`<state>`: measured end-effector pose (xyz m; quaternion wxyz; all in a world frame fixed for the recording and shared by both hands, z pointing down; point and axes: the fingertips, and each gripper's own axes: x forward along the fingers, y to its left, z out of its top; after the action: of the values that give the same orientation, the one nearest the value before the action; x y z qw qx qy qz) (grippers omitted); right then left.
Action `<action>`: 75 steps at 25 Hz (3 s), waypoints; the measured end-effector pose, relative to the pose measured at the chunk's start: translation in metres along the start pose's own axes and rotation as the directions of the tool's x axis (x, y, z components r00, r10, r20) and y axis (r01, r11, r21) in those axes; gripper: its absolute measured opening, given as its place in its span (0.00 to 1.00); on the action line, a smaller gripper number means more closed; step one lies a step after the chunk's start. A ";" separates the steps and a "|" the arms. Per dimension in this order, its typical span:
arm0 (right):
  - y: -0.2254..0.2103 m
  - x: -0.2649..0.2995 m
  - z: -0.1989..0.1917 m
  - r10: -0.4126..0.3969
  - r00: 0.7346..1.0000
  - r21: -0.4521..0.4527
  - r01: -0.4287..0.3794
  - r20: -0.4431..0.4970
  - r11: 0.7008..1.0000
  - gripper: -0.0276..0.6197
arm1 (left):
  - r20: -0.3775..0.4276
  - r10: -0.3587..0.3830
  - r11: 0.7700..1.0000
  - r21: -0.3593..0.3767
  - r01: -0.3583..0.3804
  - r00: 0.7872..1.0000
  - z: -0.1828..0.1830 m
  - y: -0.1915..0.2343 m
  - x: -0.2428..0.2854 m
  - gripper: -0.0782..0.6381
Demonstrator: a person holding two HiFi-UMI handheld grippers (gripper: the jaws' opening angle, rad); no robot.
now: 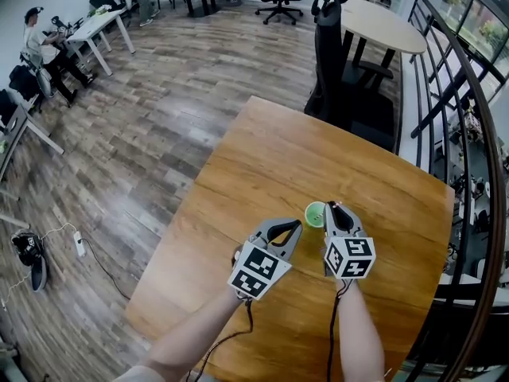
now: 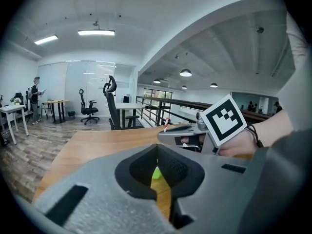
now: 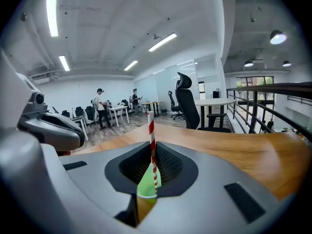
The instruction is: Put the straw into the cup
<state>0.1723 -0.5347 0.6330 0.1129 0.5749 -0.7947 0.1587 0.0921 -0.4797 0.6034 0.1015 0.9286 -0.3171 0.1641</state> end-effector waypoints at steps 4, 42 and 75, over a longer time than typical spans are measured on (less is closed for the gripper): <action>0.000 0.002 -0.002 -0.009 1.000 -0.014 0.009 -0.014 1.000 0.10 | -0.007 -0.002 1.000 0.002 0.002 1.000 -0.002 0.002 -0.001 0.13; 0.058 -0.133 0.125 -0.053 0.989 -0.190 0.079 0.139 0.979 0.10 | 0.120 0.008 0.994 0.103 -0.020 0.993 0.112 -0.039 -0.114 0.13; 0.170 -0.400 0.161 0.110 0.955 -0.219 -0.049 0.277 0.974 0.10 | 0.367 -0.109 0.970 0.243 0.018 0.924 0.188 -0.203 -0.294 0.13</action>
<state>0.1365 -0.1962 0.3188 0.0500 0.5441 -0.8375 -0.0068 0.0447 -0.2138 0.3035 -0.0668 0.9580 -0.2783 0.0155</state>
